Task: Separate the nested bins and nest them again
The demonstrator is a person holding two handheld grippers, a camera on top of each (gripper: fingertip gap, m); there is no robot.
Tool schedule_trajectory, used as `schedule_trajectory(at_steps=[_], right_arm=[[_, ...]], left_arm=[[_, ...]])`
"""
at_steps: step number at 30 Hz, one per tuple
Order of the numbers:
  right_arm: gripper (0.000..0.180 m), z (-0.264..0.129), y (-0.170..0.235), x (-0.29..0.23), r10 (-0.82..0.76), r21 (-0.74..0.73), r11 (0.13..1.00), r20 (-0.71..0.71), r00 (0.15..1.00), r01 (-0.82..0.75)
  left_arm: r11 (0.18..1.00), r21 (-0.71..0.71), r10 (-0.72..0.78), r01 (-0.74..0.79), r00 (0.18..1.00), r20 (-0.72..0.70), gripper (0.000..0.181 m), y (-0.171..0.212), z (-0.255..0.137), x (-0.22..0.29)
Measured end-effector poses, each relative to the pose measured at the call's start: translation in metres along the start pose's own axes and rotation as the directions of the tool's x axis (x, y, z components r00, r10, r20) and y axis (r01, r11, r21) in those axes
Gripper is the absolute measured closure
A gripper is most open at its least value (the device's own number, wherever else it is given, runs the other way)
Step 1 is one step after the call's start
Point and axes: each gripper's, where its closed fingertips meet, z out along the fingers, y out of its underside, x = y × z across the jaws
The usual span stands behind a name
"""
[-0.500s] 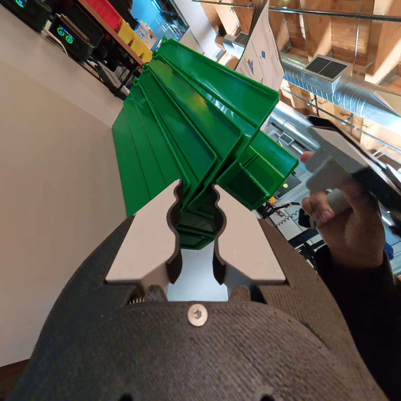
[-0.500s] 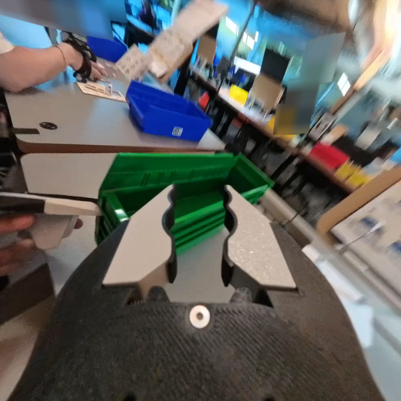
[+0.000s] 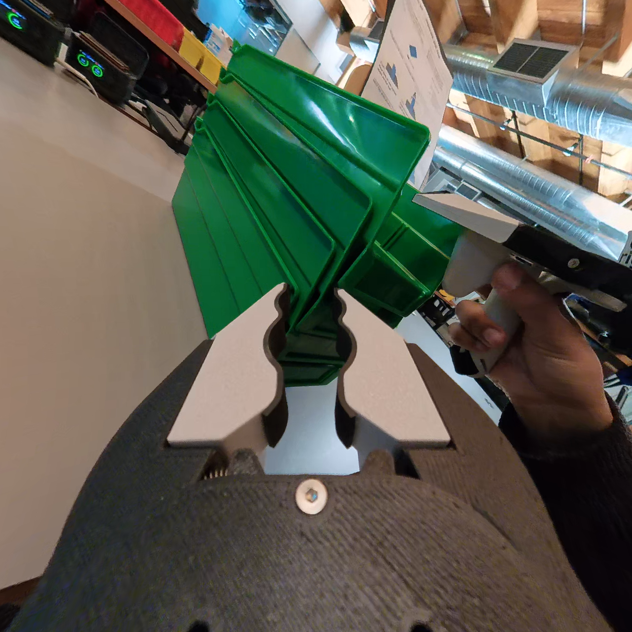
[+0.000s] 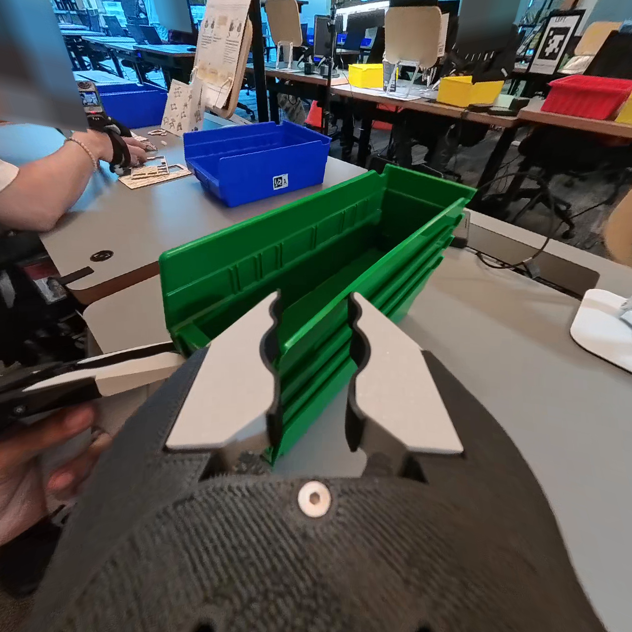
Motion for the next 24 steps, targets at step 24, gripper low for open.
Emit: schedule_trajectory(at_steps=[24], right_arm=[[0.176,-0.028,-0.026,0.022,0.200,0.333,0.920,0.047,0.979,-0.204]], left_arm=[[0.982,-0.082,0.167,-0.169,0.985,-0.031,0.154,0.020,0.013,0.023]])
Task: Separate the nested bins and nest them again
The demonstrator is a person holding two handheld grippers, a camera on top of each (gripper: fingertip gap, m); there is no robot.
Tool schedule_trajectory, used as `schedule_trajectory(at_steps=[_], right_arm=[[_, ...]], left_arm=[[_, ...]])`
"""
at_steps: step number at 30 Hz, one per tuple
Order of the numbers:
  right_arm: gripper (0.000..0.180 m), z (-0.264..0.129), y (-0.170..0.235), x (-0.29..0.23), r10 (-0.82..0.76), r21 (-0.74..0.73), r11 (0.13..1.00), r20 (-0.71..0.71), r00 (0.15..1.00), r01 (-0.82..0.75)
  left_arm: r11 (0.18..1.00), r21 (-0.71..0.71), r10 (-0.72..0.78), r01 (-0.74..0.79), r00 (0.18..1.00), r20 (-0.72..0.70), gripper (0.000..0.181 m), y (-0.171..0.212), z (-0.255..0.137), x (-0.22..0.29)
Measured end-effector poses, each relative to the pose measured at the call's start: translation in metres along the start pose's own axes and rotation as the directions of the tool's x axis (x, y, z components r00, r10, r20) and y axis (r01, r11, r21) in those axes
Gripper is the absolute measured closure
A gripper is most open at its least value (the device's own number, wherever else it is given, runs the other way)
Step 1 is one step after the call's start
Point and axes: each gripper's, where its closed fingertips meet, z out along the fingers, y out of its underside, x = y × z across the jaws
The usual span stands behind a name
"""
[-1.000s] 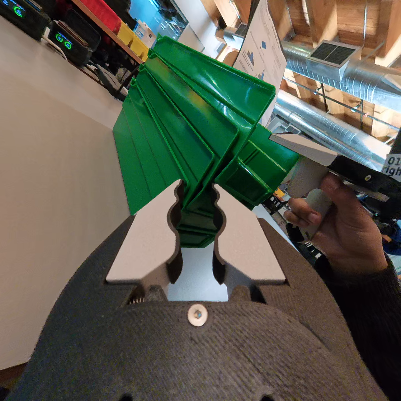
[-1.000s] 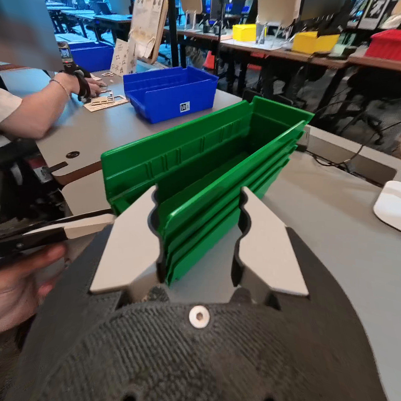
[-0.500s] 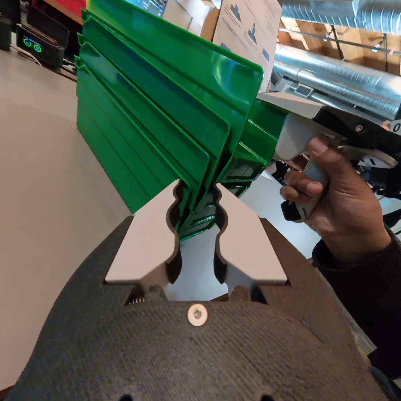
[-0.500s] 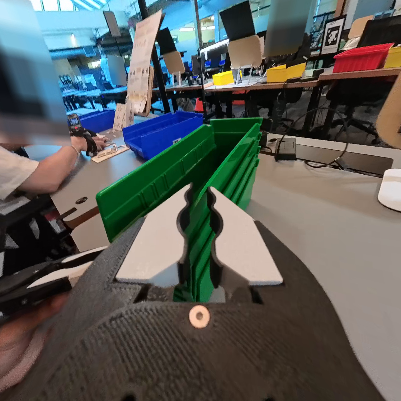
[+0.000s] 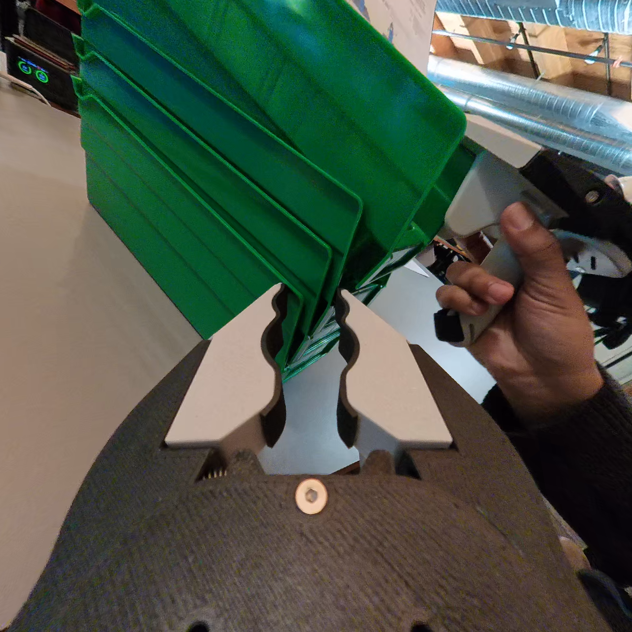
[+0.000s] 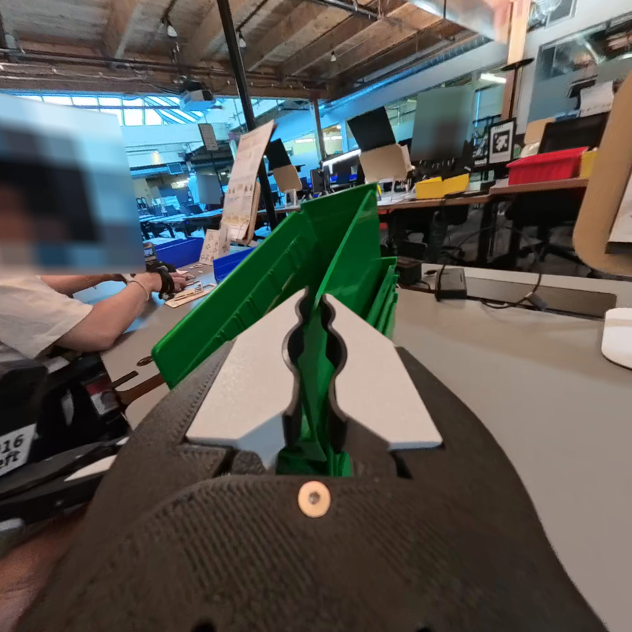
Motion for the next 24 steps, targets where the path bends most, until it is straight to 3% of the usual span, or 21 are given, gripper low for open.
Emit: schedule_trajectory(at_steps=[11,19,22,24], right_arm=[[0.179,-0.011,-0.042,0.002,0.208,0.054,0.976,0.079,0.975,-0.213],[0.180,-0.052,-0.117,0.033,0.292,0.224,0.924,0.108,0.950,-0.309],[0.180,-0.067,-0.130,0.056,0.226,0.219,0.949,0.022,0.974,-0.225],[0.180,-0.070,-0.115,0.061,0.163,0.139,0.978,-0.024,0.986,-0.158]], left_arm=[[1.000,-0.004,-0.002,0.002,1.000,-0.010,0.152,0.001,-0.001,0.000],[1.000,-0.004,0.014,-0.014,1.000,0.003,0.155,0.001,-0.002,-0.002],[1.000,0.015,0.023,-0.024,0.999,0.022,0.154,-0.004,-0.002,-0.005],[1.000,0.013,-0.001,0.001,1.000,0.028,0.152,-0.005,-0.002,-0.006]])
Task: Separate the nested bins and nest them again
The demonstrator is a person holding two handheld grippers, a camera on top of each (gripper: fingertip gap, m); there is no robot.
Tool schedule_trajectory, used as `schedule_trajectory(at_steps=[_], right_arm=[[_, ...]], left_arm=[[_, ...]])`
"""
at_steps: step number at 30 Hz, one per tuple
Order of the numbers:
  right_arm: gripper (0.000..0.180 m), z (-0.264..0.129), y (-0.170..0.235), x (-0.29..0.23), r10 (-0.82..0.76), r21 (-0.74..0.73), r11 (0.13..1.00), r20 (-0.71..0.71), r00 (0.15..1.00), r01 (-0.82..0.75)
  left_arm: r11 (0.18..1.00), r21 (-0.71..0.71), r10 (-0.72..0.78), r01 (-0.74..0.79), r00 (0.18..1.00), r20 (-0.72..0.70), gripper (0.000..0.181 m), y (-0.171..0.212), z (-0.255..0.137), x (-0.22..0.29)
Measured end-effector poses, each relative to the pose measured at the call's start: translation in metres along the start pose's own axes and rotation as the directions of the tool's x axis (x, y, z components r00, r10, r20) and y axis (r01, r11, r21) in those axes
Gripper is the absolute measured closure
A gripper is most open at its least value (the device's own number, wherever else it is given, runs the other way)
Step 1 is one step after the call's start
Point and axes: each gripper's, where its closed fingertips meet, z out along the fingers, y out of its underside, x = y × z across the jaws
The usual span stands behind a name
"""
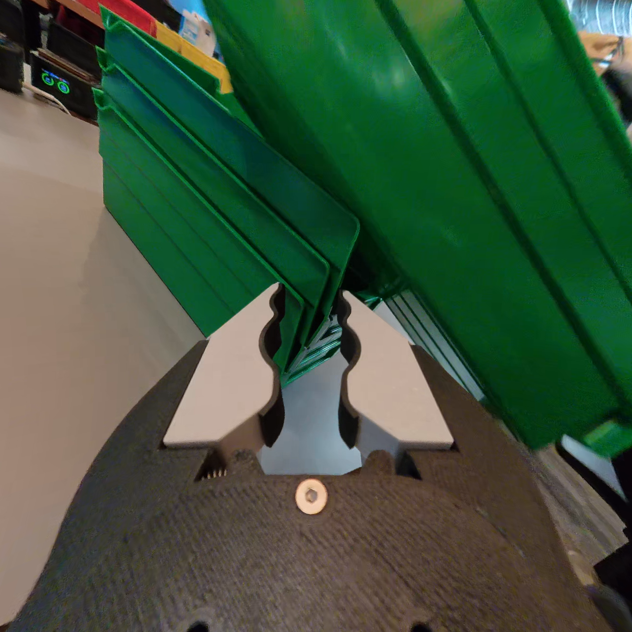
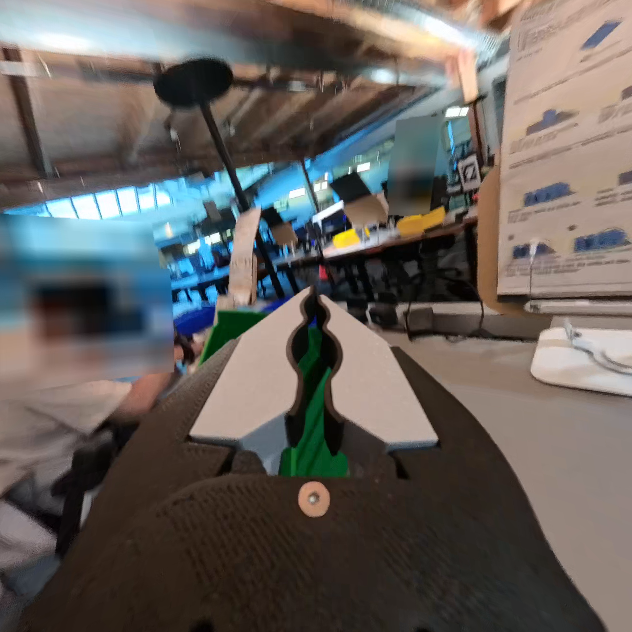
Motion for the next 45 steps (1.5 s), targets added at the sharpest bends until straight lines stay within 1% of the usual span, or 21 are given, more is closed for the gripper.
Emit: schedule_trajectory(at_steps=[2,3,4,5,6,7,9,10,11,12,13,16,19,21,26,29,34,36,38,40,45], right_arm=[[0.180,-0.004,0.043,-0.004,-0.055,-0.184,0.981,0.031,0.998,0.060],[0.168,-0.012,0.076,-0.013,-0.060,-0.302,0.949,0.092,0.994,0.086],[0.131,-0.022,0.109,-0.019,-0.045,-0.410,0.907,0.122,0.992,0.092],[0.131,-0.034,0.141,-0.019,-0.040,-0.502,0.860,0.118,0.992,0.094],[0.136,-0.044,0.169,-0.019,-0.026,-0.567,0.818,0.126,0.992,0.093],[0.167,-0.052,0.192,-0.024,0.020,-0.622,0.779,0.147,0.989,0.077],[0.168,-0.061,0.225,-0.028,0.106,-0.691,0.723,0.147,0.983,0.025],[0.168,-0.063,0.234,-0.031,0.134,-0.703,0.711,0.148,0.980,0.009],[0.171,-0.064,0.235,-0.034,0.162,-0.689,0.724,0.156,0.974,-0.011],[0.176,-0.065,0.230,-0.039,0.214,-0.672,0.739,0.164,0.963,-0.050],[0.177,-0.065,0.222,-0.042,0.265,-0.649,0.755,0.170,0.949,-0.095],[0.178,-0.066,0.206,-0.034,0.224,-0.615,0.785,0.179,0.958,-0.069],[0.177,-0.068,0.183,-0.037,0.269,-0.578,0.810,0.211,0.940,-0.102],[0.177,-0.067,0.161,-0.032,0.262,-0.539,0.835,0.215,0.941,-0.109],[0.177,-0.056,0.091,0.014,0.173,-0.428,0.899,0.137,0.975,-0.099],[0.177,-0.044,0.071,0.054,0.122,-0.439,0.894,0.052,0.991,-0.087],[0.176,-0.025,0.085,0.122,0.206,-0.509,0.824,-0.139,0.969,-0.249],[0.177,-0.017,0.090,0.140,0.230,-0.521,0.796,-0.209,0.950,-0.307],[0.177,-0.009,0.099,0.154,0.218,-0.547,0.766,-0.271,0.938,-0.336],[0.177,0.000,0.109,0.168,0.205,-0.577,0.732,-0.320,0.925,-0.362],[0.177,0.019,0.138,0.203,0.105,-0.636,0.672,-0.426,0.899,-0.380]], left_arm=[[0.999,0.015,-0.044,0.044,0.999,-0.001,0.152,-0.001,0.000,0.000],[0.998,0.022,-0.058,0.058,0.998,0.003,0.151,-0.002,0.001,0.000],[0.997,0.023,-0.072,0.072,0.997,0.014,0.151,-0.002,0.001,0.000],[0.995,0.031,-0.092,0.091,0.995,0.034,0.152,-0.001,0.000,0.000],[0.994,0.044,-0.097,0.095,0.994,0.044,0.153,-0.001,0.001,0.002],[0.995,0.044,-0.088,0.086,0.995,0.052,0.152,0.000,0.002,0.003],[0.999,0.016,-0.045,0.044,0.997,0.061,0.154,0.002,0.005,0.006],[1.000,0.001,-0.024,0.024,0.997,0.069,0.155,0.004,0.006,0.007],[1.000,0.014,-0.009,0.008,0.996,0.084,0.156,0.002,0.005,0.004],[1.000,0.021,-0.016,0.015,0.996,0.088,0.157,0.000,0.003,0.002],[0.999,0.031,-0.039,0.036,0.996,0.085,0.157,-0.002,0.002,-0.002],[0.998,0.034,-0.060,0.058,0.997,0.054,0.155,-0.005,0.002,-0.005],[1.000,0.029,-0.010,0.008,0.998,0.069,0.155,-0.006,0.003,-0.005],[0.999,0.027,0.026,-0.028,0.996,0.080,0.153,-0.006,0.003,-0.004],[0.998,0.028,0.058,-0.062,0.992,0.116,0.149,-0.007,0.003,-0.008],[0.998,0.025,0.047,-0.050,0.992,0.114,0.143,-0.008,0.003,-0.011],[0.996,0.058,0.051,-0.062,0.984,0.170,0.147,-0.016,-0.002,-0.021],[0.996,0.080,0.031,-0.047,0.980,0.197,0.147,-0.020,-0.005,-0.028],[0.994,0.107,0.002,-0.028,0.972,0.234,0.146,-0.025,-0.010,-0.039],[0.990,0.140,-0.019,-0.018,0.965,0.261,0.148,-0.031,-0.015,-0.047],[0.990,0.144,-0.026,-0.012,0.966,0.258,0.149,-0.034,-0.018,-0.052]])
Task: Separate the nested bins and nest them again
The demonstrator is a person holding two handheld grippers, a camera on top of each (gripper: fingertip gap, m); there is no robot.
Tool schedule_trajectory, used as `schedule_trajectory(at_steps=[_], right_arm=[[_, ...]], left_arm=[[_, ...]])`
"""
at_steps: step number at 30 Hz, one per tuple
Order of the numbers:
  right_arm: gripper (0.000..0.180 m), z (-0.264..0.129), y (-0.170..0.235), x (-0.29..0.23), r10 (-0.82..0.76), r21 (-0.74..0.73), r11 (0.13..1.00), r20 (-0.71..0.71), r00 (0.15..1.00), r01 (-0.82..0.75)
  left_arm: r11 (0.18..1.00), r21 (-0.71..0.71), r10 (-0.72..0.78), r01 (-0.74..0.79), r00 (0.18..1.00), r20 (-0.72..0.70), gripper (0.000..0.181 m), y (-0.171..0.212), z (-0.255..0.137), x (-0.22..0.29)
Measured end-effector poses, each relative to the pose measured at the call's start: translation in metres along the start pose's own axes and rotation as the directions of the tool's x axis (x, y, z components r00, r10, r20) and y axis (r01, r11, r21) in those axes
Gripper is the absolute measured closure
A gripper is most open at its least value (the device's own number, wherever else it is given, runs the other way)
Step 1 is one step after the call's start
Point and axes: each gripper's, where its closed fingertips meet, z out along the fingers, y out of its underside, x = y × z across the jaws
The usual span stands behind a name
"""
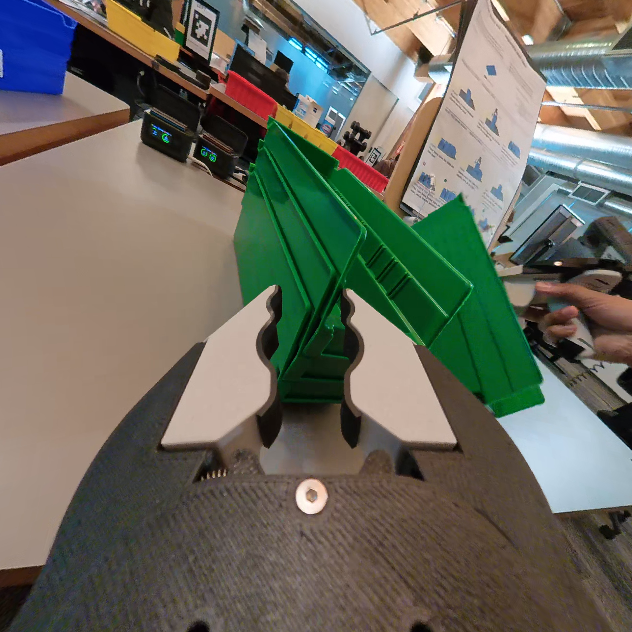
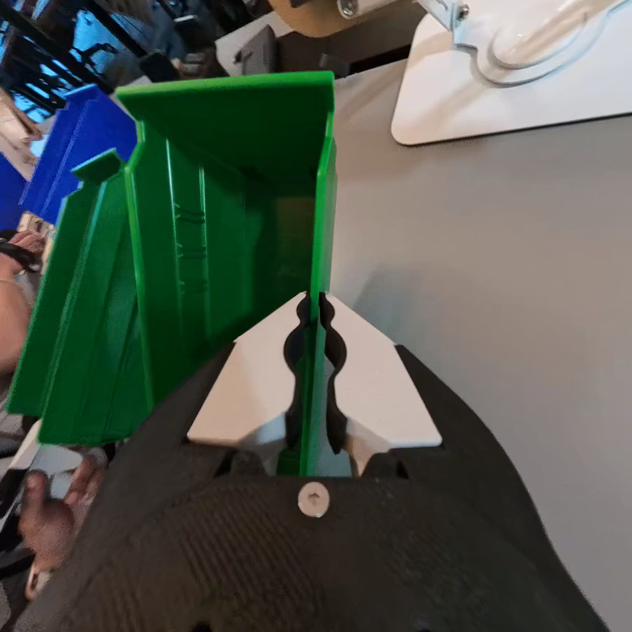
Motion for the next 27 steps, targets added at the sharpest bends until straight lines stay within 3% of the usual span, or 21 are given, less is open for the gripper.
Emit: schedule_trajectory(at_steps=[8,14,16,20,24,27], right_arm=[[0.175,0.047,0.007,0.026,0.009,-0.068,0.998,-0.153,0.988,-0.020],[0.162,0.058,0.008,0.013,0.072,-0.087,0.993,-0.044,0.996,-0.075],[0.146,0.051,0.006,0.002,0.078,-0.090,0.993,0.025,0.997,-0.075],[0.135,0.019,0.016,-0.019,-0.054,-0.055,0.997,0.106,0.993,0.060],[0.129,-0.025,0.052,-0.030,-0.260,0.150,0.956,0.049,0.964,0.250],[0.132,-0.045,0.087,-0.035,-0.301,0.300,0.913,0.035,0.953,0.277]], left_arm=[[0.999,-0.011,0.034,-0.034,0.999,-0.009,0.153,0.002,0.002,0.002],[0.999,-0.022,0.045,-0.045,0.999,-0.010,0.152,0.004,0.003,0.001],[0.999,-0.025,0.044,-0.044,0.999,-0.011,0.152,0.004,0.003,0.001],[0.998,-0.025,0.056,-0.056,0.998,-0.004,0.154,0.005,0.002,0.001],[0.997,-0.032,0.065,-0.066,0.998,-0.010,0.154,0.007,0.002,0.003],[0.997,-0.032,0.075,-0.076,0.997,-0.023,0.151,0.008,0.001,0.006]])
